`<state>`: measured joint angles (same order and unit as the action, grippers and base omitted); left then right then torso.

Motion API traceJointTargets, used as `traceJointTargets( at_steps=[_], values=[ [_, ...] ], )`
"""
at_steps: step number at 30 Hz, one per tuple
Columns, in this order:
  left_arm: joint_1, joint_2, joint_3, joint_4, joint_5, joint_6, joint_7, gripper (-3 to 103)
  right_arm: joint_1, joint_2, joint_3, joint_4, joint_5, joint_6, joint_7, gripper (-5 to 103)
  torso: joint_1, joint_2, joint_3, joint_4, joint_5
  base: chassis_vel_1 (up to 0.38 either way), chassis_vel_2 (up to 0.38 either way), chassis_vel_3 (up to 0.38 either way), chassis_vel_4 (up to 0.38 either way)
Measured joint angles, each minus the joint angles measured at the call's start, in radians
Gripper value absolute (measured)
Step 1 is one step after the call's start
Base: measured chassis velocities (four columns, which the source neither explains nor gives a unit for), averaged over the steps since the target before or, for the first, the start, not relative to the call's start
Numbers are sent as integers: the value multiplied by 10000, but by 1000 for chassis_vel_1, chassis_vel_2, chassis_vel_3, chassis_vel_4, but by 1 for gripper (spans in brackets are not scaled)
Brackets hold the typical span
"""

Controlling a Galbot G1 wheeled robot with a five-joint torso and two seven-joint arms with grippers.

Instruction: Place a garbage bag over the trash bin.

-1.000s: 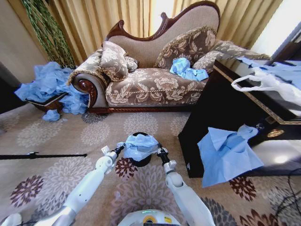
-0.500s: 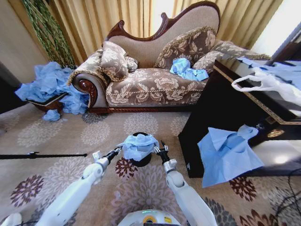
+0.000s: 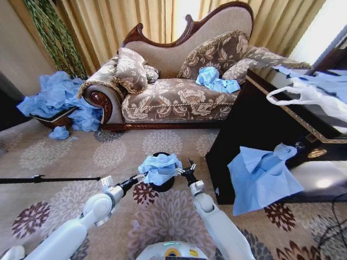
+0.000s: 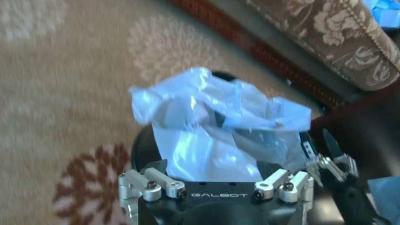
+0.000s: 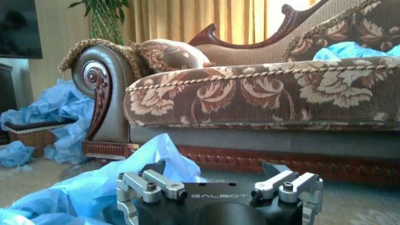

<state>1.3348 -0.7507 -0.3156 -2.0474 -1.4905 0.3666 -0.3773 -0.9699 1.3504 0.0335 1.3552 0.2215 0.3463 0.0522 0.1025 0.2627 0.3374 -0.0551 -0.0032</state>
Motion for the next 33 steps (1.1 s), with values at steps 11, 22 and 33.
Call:
traceJointTargets(
  at_steps=[11, 22, 33],
  values=[
    [-809, -1124, 690, 963, -774, 323, -518, 94, 132, -3, -118, -170, 28, -1, 0, 100, 1, 0, 1, -2, -2, 0, 0, 0, 0],
    [-1687, -1768, 902, 1825, -1626, 574, -603, 85, 242, -18, -114, -276, 86, -35, 6, 100, 2, 0, 2, -1, -1, 0, 0, 0, 0],
    [-1783, -1913, 1010, 2147, -1437, 630, -419, 46, 282, -70, -121, -349, 115, -40, 20, 100, 2, 0, 1, -2, -4, 0, 0, 0, 0]
  ],
)
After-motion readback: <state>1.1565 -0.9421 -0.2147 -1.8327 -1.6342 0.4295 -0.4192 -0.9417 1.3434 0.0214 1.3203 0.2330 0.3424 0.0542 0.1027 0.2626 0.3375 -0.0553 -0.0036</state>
